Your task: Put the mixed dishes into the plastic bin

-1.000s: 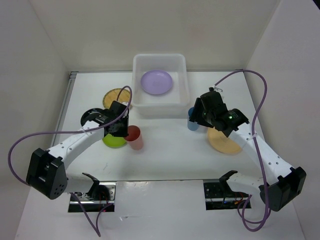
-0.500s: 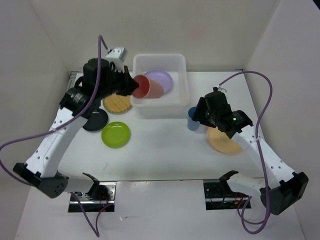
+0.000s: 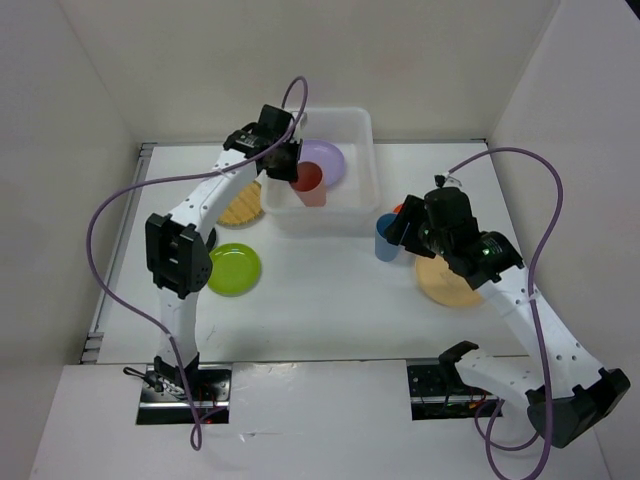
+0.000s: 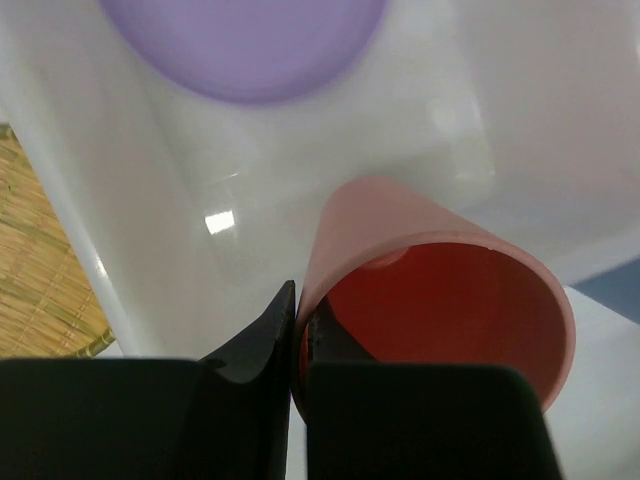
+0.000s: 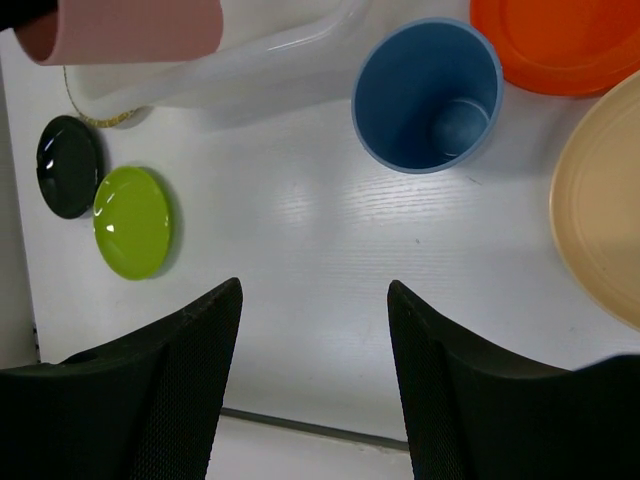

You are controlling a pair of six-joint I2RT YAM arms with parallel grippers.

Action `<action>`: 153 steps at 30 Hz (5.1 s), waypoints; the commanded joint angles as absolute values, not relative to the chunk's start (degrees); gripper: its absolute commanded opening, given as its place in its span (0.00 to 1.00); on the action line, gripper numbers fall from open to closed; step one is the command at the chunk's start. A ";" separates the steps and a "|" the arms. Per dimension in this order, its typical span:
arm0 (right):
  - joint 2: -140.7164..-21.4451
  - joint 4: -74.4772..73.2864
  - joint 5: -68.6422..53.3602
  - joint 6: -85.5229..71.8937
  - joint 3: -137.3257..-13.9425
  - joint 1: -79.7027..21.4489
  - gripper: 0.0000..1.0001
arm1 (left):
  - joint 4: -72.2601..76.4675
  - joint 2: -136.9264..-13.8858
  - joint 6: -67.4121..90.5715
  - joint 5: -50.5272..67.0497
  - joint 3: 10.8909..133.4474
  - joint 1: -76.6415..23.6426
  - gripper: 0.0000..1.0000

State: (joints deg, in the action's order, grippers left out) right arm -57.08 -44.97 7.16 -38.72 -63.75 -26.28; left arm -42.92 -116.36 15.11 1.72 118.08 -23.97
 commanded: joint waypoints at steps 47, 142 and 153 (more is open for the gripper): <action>-53.96 -38.94 0.62 -38.58 -61.88 -25.14 0.88 | -33.55 -80.56 17.82 -2.12 108.15 -23.91 0.49; -82.25 4.47 11.43 -50.80 -73.90 -44.35 0.00 | -28.99 -45.17 30.41 13.35 90.44 -22.68 0.53; -117.05 -15.10 1.32 -42.90 -117.48 -20.48 0.00 | -29.62 -47.10 29.36 13.89 90.44 -22.68 0.53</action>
State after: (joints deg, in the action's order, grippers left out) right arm -112.36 -6.61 5.39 -46.72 -111.44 -20.05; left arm -31.35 -46.44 29.12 12.62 90.02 -22.96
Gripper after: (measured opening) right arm 0.034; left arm 0.528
